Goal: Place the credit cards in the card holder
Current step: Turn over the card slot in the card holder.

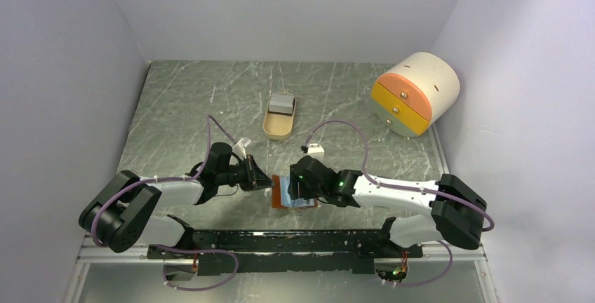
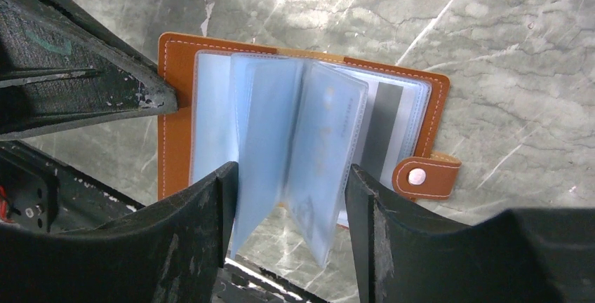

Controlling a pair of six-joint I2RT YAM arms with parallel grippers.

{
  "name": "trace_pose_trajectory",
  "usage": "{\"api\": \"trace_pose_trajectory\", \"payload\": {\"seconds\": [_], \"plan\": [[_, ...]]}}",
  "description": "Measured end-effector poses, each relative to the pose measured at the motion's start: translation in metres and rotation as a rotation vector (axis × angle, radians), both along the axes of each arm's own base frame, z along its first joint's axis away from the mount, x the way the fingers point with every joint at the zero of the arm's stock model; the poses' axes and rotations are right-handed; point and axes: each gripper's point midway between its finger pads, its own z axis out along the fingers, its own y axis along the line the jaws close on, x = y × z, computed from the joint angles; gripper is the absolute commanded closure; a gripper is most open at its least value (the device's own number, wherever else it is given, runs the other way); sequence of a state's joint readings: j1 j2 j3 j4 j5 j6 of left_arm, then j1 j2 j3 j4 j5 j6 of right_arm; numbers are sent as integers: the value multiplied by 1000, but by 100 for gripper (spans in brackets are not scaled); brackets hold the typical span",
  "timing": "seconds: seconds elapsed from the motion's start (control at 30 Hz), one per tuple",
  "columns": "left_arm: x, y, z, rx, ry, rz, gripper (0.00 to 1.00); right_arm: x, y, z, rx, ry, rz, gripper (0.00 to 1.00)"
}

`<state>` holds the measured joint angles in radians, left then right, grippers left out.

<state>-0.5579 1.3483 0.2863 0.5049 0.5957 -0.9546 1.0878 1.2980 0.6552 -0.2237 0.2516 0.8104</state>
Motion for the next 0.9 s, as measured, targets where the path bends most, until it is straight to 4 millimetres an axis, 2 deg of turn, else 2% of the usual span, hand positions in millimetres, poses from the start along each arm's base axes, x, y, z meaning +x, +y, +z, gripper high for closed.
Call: {"api": "trace_pose_trajectory", "payload": {"seconds": [0.43,0.9], "plan": [[1,-1,1,-5,-3,1,91,11,-1,6,-96,-34,7,37],[0,-2,1,-11,-5,-7,91,13,-6,-2,-210,-39,20,32]]}}
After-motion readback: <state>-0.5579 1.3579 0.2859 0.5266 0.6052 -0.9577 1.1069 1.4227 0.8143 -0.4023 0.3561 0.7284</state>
